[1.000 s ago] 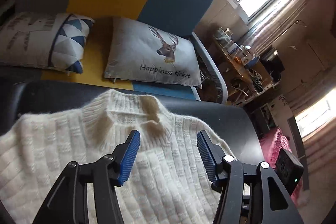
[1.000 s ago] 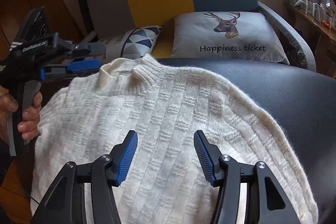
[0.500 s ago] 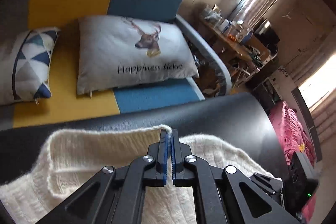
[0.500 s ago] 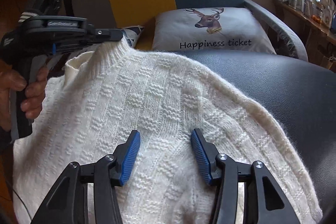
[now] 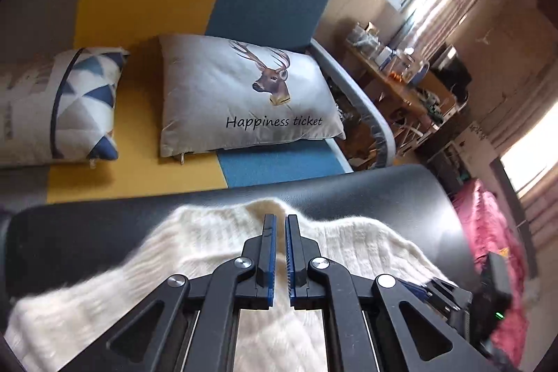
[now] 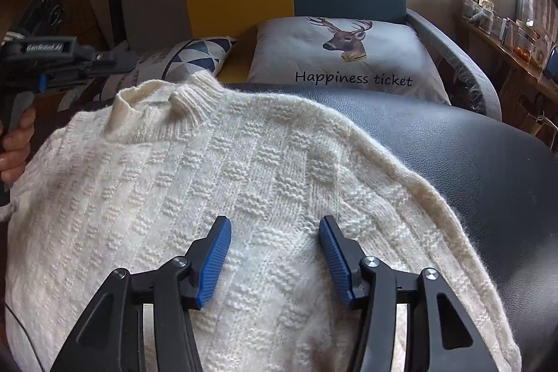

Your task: Fold clothes

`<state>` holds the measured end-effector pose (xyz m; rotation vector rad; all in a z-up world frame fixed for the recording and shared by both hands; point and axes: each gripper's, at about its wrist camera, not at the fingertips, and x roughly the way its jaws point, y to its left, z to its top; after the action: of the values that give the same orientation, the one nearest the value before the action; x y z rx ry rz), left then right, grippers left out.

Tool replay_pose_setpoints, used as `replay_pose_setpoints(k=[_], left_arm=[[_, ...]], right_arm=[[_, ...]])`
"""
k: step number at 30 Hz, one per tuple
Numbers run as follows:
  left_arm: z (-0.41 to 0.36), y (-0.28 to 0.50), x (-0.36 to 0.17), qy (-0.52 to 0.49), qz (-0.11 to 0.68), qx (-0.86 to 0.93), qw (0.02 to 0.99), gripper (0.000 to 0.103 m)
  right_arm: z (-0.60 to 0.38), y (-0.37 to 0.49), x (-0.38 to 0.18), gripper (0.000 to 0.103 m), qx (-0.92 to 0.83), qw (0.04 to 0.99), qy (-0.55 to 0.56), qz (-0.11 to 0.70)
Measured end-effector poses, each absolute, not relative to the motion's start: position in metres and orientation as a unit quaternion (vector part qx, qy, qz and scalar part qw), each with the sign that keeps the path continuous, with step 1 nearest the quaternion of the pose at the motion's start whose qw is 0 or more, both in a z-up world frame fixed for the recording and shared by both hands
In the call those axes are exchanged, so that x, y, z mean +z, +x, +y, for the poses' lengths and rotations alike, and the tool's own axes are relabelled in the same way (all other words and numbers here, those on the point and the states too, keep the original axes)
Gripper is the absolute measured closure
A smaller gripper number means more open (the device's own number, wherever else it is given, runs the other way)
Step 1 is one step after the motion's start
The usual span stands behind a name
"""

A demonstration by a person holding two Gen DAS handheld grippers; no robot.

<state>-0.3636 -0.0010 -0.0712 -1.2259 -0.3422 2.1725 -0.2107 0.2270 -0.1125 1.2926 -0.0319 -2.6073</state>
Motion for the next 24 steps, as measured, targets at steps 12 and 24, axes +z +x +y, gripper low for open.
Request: replay_pose_setpoints(k=[12, 24], left_arm=[[0.026, -0.378, -0.072, -0.5, -0.137, 0.785, 0.338, 0.075], [0.087, -0.401, -0.104, -0.505, -0.147, 0.768, 0.366, 0.103]], right_arm=[[0.173, -0.26, -0.11, 0.049, -0.881, 0.133, 0.449, 0.067], [0.189, -0.256, -0.128, 0.044, -0.892, 0.149, 0.425, 0.024]])
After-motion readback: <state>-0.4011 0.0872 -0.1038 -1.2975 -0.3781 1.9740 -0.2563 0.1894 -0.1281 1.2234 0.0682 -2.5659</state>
